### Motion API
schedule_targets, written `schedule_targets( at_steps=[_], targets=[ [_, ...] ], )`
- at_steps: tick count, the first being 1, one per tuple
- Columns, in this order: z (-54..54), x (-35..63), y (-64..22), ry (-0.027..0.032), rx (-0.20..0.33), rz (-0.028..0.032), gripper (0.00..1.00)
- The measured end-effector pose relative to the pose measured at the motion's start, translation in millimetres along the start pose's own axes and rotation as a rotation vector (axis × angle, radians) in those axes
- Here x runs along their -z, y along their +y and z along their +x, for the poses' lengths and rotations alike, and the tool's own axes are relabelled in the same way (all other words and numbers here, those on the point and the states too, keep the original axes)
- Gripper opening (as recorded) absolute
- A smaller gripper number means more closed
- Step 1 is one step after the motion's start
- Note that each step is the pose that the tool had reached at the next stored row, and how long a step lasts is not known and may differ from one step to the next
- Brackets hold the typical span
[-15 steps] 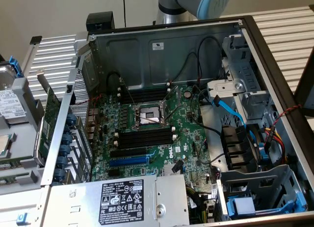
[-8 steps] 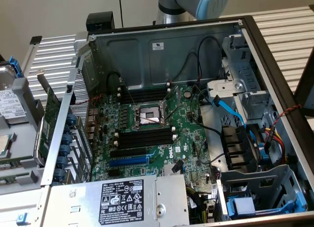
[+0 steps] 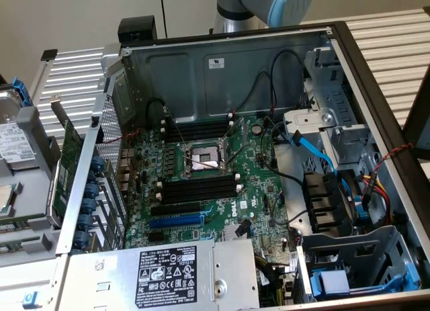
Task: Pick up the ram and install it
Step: 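Reach for the ram, then pick up the ram and move it above insertion slot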
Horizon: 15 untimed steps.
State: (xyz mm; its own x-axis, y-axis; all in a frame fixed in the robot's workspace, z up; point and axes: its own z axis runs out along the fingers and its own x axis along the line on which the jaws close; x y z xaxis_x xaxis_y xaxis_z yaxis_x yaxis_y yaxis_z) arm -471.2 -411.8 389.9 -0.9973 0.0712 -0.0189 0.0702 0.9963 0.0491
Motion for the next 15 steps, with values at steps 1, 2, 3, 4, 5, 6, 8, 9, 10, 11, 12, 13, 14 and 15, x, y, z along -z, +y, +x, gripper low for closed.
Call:
schedule_targets(
  at_steps=[1, 2, 3, 4, 5, 6, 8, 9, 10, 11, 12, 13, 14, 15],
  targets=[
    [0.4, 0.0, 0.0, 0.0001, 0.0, 0.0, 0.1],
    [0.9, 0.0, 0.0, 0.0, 0.0, -0.0001, 0.1],
    [1.3, 0.0, -0.1, 0.0001, 0.0, 0.0, 0.1],
    [1.7, 0.1, -0.1, 0.0001, 0.0, -0.0001, 0.1],
    [2.1, 0.1, -0.2, 0.0001, 0.0, -0.0001, 0.1],
    [2.2, 0.1, -0.2, 0.0002, 0.0, 0.0, 0.1],
    [2.6, 0.1, -0.2, 0.0001, 0.0, -0.0001, 0.1],
    [2.7, 0.1, -0.2, 0.0001, 0.0, 0.0, 0.1],
    [2.7, 0.1, -0.2, 0.0001, 0.0, -0.0001, 0.1],
    [2.9, 0.1, -0.2, 0.0003, 0.005, -0.0003, 0.1],
    [3.0, 0.0, -0.2, 0.001, 0.019, -0.0005, 0.1],
    [3.1, 0.1, -0.2, 0.0019, 0.037, -0.0008, 0.1],
    [3.2, 0.1, -0.2, 0.0028, 0.055, -0.0011, 0.1],
    [3.1, 0.1, -0.2, 0.0037, 0.074, -0.0015, 0.1]
  ],
)
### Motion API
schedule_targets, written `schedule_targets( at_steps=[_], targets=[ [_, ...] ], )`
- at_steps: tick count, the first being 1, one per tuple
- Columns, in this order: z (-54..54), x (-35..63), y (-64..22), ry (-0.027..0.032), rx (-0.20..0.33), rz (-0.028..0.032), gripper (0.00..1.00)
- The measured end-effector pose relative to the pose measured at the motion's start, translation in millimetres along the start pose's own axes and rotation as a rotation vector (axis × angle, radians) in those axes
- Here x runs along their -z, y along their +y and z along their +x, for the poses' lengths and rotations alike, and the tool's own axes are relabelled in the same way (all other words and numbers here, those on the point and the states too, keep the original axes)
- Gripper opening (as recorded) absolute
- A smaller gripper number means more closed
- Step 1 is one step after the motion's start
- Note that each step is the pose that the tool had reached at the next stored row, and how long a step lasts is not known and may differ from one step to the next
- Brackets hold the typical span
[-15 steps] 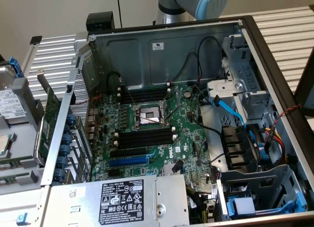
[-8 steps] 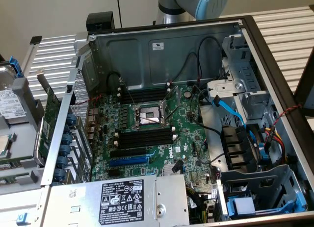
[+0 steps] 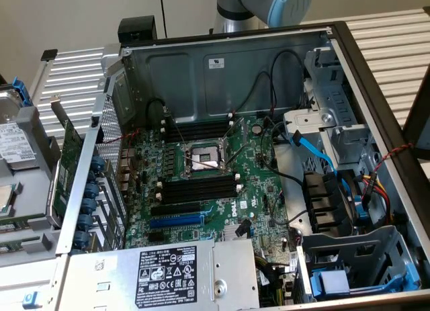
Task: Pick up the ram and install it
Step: 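Pick up the ram and move it above insertion slot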
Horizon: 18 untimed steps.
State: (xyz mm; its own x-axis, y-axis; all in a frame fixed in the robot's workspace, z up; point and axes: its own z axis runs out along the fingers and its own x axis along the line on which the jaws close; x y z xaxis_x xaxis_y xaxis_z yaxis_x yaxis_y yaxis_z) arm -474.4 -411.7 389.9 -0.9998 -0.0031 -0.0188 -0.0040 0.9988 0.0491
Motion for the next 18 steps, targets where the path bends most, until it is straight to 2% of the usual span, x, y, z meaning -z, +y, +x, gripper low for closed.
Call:
schedule_targets(
  at_steps=[18],
  targets=[
    [0.0, -0.5, -0.1, 0.0161, 0.327, -0.0061, 0.1]
  ],
)
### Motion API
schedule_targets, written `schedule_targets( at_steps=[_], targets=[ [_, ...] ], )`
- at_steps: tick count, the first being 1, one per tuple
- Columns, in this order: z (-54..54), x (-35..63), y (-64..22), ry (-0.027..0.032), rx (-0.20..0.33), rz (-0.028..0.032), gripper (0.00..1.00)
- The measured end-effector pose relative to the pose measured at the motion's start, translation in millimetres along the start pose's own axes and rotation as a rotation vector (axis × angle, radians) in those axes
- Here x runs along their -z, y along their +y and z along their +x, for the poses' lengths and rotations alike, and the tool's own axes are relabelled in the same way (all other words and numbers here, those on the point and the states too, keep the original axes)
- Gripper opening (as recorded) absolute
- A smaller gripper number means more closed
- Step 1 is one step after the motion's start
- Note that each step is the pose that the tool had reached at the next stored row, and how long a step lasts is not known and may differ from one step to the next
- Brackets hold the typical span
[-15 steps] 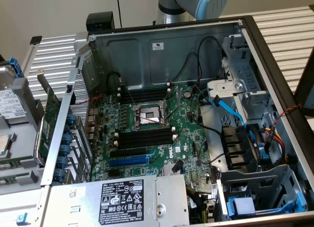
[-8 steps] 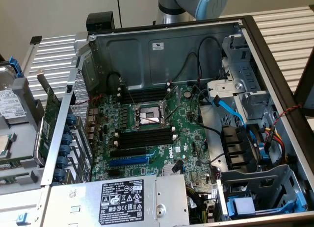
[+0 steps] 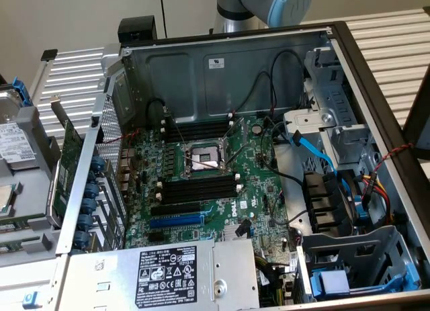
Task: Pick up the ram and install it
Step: 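Pick up the ram and move it above insertion slot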
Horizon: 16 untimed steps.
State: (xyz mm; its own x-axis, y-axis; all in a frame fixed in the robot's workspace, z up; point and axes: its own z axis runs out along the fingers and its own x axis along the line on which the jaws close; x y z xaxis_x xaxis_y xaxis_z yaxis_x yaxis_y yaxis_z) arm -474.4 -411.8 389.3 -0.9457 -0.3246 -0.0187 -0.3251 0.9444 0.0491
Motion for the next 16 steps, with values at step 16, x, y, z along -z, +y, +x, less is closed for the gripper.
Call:
schedule_targets(
  at_steps=[16],
  targets=[
    [0.0, -0.7, 0.0, 0.0143, 0.291, -0.0055, 0.1]
  ],
)
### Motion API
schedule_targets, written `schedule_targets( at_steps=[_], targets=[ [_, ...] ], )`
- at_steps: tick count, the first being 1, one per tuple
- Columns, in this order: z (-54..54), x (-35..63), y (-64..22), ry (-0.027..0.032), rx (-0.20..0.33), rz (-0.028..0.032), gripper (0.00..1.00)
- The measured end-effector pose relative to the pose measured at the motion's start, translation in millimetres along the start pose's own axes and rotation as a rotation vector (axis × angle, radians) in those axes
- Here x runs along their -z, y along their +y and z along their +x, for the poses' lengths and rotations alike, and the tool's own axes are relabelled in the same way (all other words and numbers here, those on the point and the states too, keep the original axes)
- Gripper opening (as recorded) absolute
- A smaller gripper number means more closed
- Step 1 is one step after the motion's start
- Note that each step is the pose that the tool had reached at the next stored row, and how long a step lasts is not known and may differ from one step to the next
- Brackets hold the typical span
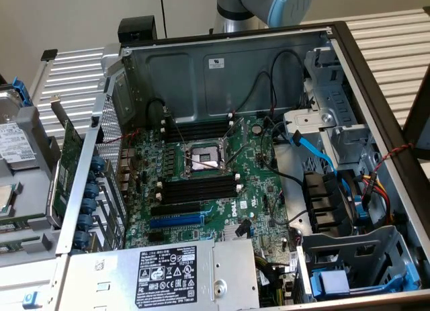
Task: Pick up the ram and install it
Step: 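Pick up the ram and move it above insertion slot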
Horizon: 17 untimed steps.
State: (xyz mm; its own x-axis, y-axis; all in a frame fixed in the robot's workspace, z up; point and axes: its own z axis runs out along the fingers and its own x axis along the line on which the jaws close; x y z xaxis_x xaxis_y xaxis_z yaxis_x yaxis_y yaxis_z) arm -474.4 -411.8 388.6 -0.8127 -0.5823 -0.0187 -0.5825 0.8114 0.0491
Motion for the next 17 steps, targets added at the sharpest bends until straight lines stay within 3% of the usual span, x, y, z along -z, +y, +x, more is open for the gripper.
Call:
schedule_targets(
  at_steps=[17],
  targets=[
    [0.0, -0.7, 0.0, 0.0151, 0.309, -0.0059, 0.1]
  ],
)
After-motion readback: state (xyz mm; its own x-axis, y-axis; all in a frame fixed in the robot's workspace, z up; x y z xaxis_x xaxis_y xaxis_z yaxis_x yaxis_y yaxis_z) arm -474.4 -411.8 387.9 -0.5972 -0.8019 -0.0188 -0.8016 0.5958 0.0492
